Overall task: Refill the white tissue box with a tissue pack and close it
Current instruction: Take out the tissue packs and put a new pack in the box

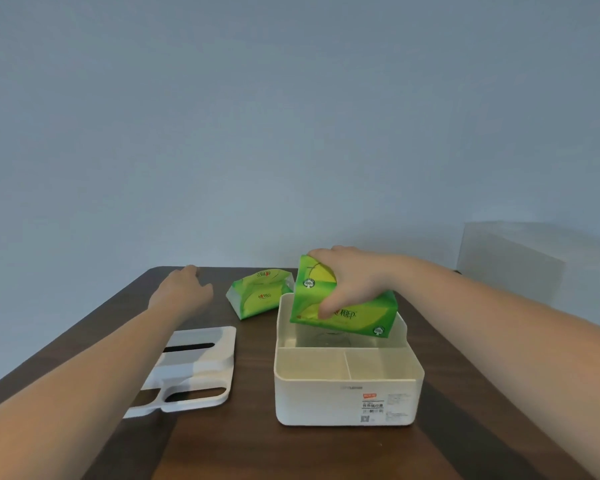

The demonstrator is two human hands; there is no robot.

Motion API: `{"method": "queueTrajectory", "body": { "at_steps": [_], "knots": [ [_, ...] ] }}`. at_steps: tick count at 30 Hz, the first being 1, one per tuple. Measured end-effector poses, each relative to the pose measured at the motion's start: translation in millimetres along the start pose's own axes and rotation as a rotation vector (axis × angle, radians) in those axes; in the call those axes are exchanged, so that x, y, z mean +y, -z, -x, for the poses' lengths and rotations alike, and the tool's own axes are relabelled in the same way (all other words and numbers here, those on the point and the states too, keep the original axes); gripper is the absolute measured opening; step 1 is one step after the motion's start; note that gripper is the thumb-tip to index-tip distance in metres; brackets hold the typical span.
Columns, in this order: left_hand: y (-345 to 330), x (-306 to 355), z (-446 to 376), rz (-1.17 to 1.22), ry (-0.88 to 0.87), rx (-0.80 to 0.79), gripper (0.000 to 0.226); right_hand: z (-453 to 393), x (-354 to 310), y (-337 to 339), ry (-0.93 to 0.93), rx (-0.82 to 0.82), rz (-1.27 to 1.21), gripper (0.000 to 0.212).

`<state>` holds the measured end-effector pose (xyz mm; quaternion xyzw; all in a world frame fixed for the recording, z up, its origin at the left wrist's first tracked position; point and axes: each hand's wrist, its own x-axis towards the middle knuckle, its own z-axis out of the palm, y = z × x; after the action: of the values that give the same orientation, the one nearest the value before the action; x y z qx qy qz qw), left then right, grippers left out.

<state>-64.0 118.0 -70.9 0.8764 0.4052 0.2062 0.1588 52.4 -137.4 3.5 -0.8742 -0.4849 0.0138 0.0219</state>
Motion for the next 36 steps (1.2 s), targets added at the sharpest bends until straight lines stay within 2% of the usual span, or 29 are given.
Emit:
{"method": "queueTrajectory", "body": {
  "at_steps": [5,9,15,19,25,32,34,36],
  "knots": [
    [10.2,-16.3,7.5,-0.021,0.003,-0.026,0.054,2.0,-6.1,-12.8,0.014,-0.072,0.022,0.098],
    [15.1,-27.5,12.8,-0.060,0.023,-0.074,0.052,3.0,-5.9,-22.3,-0.006,-0.106,0.003,0.108],
    [22.3,-48.5,19.1,-0.150,0.047,-0.227,0.039,0.9,-9.0,-26.0,0.029,-0.132,-0.029,0.104],
    [25.8,-58.3,25.6,-0.096,0.069,-0.250,0.039,1.1,-21.3,-20.7,0.045,-0.141,-0.064,0.089],
    [37.5,-71.2,35.8,-0.041,0.085,-0.203,0.041,-6.3,-58.4,-15.3,0.057,0.053,-0.101,0.059],
    [37.5,-100.2,45.1,-0.014,0.193,-0.217,0.043,-26.4,-118.5,-37.7,0.042,0.174,-0.139,0.043],
    [33.7,-106.4,46.9,0.030,0.218,-0.233,0.044,-35.4,-135.0,-51.4,0.007,0.182,-0.152,0.040],
    [28.7,-111.4,48.3,0.091,0.235,-0.233,0.044,-45.5,-148.9,-66.3,-0.016,0.110,-0.149,0.039]
  ]
}}
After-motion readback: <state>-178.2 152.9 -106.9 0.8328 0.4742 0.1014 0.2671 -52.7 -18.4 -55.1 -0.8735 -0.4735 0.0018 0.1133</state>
